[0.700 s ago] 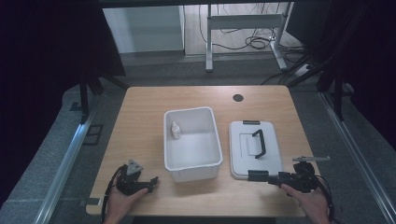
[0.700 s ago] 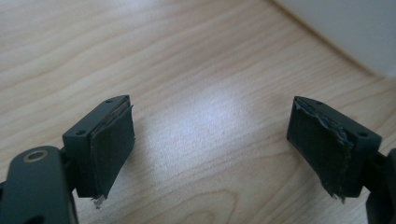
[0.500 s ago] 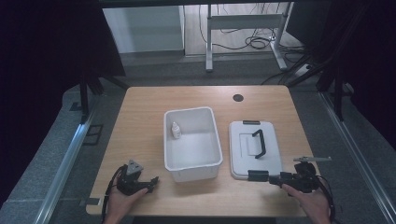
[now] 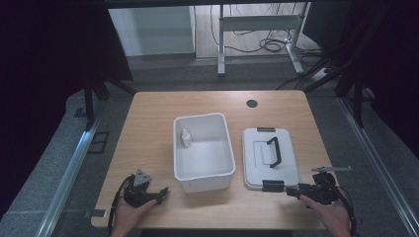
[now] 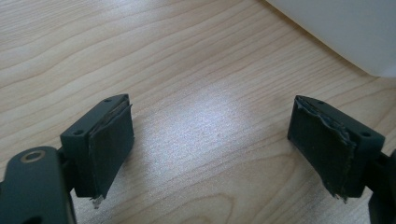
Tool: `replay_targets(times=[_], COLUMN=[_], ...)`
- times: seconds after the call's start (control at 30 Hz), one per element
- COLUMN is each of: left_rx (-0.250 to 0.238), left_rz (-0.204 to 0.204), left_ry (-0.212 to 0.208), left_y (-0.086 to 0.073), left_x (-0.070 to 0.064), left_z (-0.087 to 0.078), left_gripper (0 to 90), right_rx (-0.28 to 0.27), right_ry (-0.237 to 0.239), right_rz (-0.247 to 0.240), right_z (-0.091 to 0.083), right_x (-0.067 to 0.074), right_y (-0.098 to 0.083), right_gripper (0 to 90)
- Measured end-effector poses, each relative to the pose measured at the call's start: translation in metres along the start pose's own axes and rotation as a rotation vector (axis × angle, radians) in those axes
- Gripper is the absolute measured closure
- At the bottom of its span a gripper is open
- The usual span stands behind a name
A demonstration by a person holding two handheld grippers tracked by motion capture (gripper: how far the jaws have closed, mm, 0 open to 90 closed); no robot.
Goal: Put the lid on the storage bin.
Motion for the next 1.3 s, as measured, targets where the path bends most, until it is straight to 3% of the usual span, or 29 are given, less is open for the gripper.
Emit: replay_targets(times=[0.57, 0.6, 0.9, 1.3], left_rx=[0.003, 0.004, 0.005, 0.006], left_rz=[0.004, 0.004, 0.005, 0.013], left_ry=[-0.005, -0.006, -0.006, -0.015], left_y=[0.0, 0.0, -0.001, -0.001], left_x=[-0.001, -0.001, -0.001, -0.002], left_z=[0.0, 0.0, 0.0, 0.0], left_gripper=[13.1, 13.1, 13.0, 12.4], right_rx=[-0.005, -0.031, -0.083, -0.046], right_ry=[0.001, 0.028, 0.023, 0.007], right_rz=[0.017, 0.045, 0.013, 0.013], right_z=[-0.001, -0.005, -0.024, -0.035], right_x=[0.001, 0.005, 0.021, 0.026], right_y=[0.001, 0.005, 0.023, 0.041], right_gripper=[33.5, 33.5, 33.5, 33.7])
Point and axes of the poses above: each handheld gripper's, and its own axes: z roughly forward along the jaws, y roughly out of its top, x roughly to its left, the point moved 8 cm from there along z, roughly forward along the jaws, and after that the axes turned 10 degrees about -y, right-handed, at the moved point
